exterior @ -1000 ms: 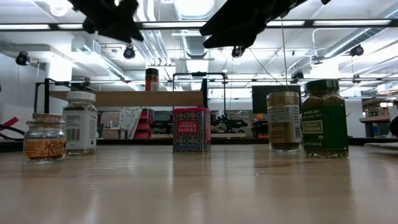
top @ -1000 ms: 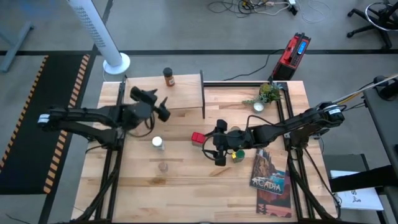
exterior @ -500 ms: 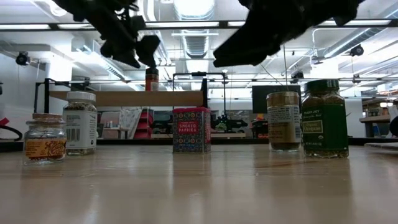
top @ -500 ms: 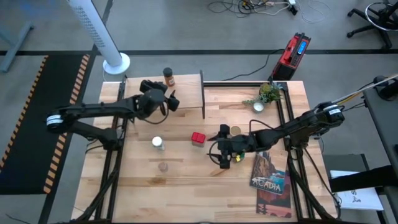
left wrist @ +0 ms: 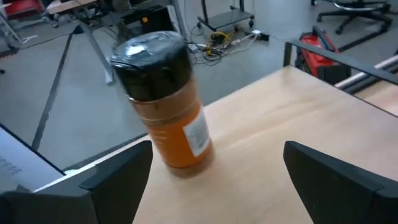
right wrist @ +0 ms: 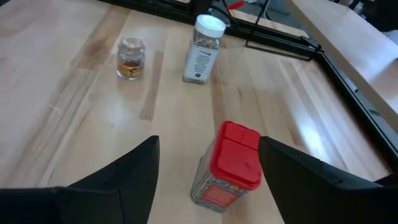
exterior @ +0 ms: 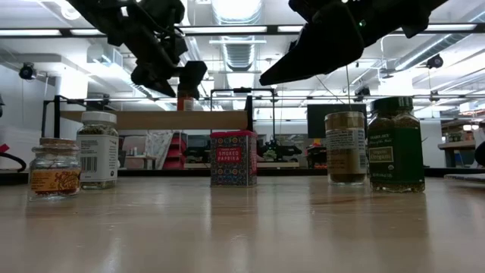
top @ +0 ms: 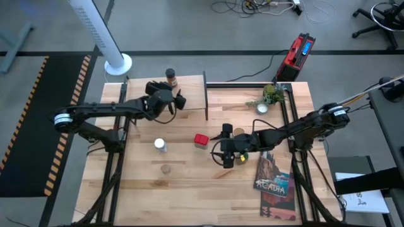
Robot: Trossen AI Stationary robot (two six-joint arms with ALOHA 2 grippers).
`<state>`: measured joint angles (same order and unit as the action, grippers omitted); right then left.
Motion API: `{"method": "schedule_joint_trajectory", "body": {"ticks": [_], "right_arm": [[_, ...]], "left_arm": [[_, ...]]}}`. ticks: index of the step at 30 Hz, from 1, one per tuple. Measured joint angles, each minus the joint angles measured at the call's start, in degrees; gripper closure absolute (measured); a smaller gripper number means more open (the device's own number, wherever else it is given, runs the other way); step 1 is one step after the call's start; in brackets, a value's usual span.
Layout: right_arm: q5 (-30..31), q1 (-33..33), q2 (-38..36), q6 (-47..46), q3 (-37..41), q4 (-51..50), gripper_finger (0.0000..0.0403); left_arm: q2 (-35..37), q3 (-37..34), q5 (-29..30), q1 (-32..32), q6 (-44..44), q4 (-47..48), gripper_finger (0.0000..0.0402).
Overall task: Shelf spices
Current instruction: Remove the black seasoning bottle from the shelf
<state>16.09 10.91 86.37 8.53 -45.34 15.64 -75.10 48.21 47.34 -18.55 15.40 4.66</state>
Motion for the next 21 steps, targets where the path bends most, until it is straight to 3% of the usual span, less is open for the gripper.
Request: {"method": "schedule_joint_trajectory", "body": {"ticks": [7,13,21], "right_arm": [[-0.33,-1.21,-0.02,2.82,0.02,-0.31,0.0156],[-4.36,-2.63,-0.04,1.61,0.04,-0.34,0.0151],[-4.71,-2.7,-0.07,1.36,0.13,-0.34,0.0165]], "left_arm": [[0.5,0.0,1.88,-1.0,0.15,-0.47,0.0049],[0.3,-0.02,1.46,-3.31,-1.88,-4.01,0.0049],[0.29,-0.02,-7.9,-7.53,-2.89,-7.11,0.0049]]}}
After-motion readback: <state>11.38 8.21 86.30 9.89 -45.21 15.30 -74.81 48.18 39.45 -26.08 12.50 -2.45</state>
